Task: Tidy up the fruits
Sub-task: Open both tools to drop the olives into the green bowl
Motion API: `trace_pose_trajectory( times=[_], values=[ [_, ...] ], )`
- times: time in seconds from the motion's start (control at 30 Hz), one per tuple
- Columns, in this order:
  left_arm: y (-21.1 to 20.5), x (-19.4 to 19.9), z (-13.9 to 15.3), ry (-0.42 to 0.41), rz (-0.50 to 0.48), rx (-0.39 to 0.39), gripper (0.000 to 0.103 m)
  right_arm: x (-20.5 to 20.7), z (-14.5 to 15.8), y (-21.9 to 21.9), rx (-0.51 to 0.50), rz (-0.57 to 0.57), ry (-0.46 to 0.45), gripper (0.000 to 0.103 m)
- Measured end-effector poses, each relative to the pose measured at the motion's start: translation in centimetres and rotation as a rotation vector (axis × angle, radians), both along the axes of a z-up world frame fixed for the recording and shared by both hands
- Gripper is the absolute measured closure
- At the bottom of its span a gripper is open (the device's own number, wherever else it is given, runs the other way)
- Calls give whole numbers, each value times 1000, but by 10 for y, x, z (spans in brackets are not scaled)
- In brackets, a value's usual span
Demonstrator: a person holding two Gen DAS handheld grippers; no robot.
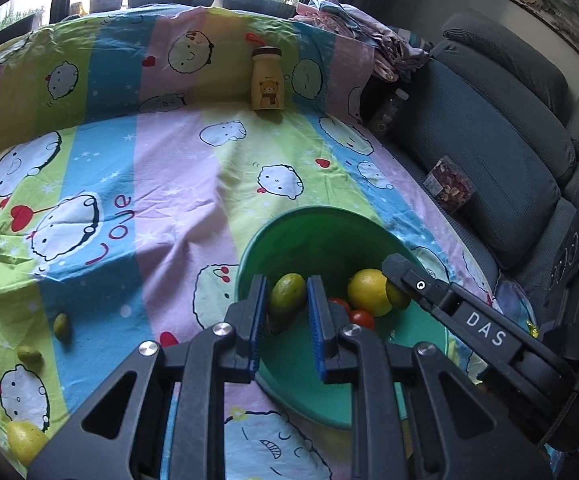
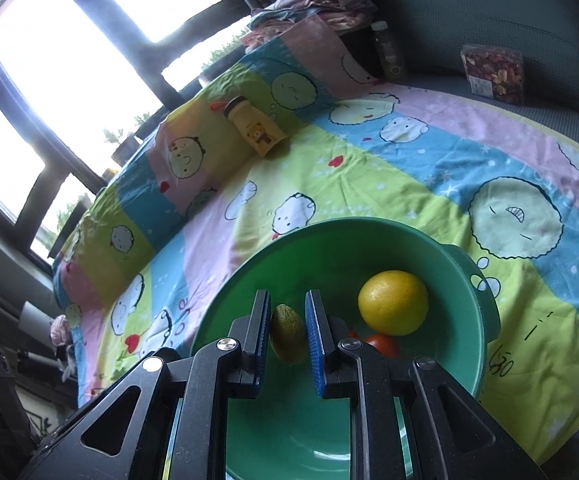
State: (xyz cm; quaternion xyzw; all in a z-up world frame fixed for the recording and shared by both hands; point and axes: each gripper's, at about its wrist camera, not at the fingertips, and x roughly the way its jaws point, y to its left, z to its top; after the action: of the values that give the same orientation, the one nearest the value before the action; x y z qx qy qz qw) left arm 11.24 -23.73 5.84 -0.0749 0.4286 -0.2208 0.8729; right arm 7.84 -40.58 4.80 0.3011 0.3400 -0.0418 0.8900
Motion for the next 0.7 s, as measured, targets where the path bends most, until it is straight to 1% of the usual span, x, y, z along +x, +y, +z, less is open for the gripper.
trace_pose_trajectory(
  times=[0.17,0.33,0.53,0.7],
  values=[
    [-10,6,-13,52,-23,-16,83,0,-6,-7,-11,-29,49,83],
    [-18,8,-23,88,-47,-22,83,2,-11,-10,-3,-29,78,83],
    [-25,11,-32,112,-63,-15,83,3,-13,-11,-11,-36,100,83],
    [-26,10,-34,111,-65,-21,83,3,-14,-10,-20,-40,108,83]
  ],
)
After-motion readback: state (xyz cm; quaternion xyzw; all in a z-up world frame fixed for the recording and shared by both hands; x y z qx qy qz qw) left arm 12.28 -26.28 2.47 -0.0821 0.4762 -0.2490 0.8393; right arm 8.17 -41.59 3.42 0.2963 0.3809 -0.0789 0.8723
